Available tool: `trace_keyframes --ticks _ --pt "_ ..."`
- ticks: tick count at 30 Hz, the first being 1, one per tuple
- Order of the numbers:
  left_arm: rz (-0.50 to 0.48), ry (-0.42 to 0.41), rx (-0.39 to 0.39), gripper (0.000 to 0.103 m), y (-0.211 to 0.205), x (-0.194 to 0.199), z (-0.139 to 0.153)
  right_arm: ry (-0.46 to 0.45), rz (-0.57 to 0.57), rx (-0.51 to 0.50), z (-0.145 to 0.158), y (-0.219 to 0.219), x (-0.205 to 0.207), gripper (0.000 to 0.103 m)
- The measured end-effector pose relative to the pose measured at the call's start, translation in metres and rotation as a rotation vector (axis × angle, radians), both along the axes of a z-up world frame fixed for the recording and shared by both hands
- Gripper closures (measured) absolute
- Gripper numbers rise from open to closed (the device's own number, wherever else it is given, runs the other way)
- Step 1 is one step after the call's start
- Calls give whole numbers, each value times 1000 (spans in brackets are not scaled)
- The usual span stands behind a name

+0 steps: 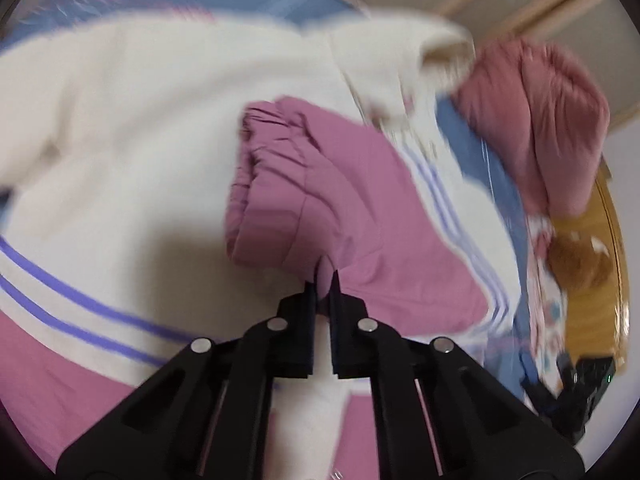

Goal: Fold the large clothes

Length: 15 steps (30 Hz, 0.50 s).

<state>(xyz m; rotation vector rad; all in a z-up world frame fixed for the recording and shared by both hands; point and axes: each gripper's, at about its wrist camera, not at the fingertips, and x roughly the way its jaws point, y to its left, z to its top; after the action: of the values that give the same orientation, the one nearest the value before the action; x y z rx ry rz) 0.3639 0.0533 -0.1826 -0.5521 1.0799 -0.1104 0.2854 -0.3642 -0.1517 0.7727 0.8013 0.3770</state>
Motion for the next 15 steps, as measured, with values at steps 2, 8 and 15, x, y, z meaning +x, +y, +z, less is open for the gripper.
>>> trace_keyframes --ticks 2,8,15 --pt "18 -25 7 98 7 0 7 34 19 107 -8 -4 5 16" --pt "22 -28 -7 98 9 8 4 247 86 446 -57 8 48 16" --pt "38 -45 56 98 20 2 -1 229 -173 628 -95 -13 72 16"
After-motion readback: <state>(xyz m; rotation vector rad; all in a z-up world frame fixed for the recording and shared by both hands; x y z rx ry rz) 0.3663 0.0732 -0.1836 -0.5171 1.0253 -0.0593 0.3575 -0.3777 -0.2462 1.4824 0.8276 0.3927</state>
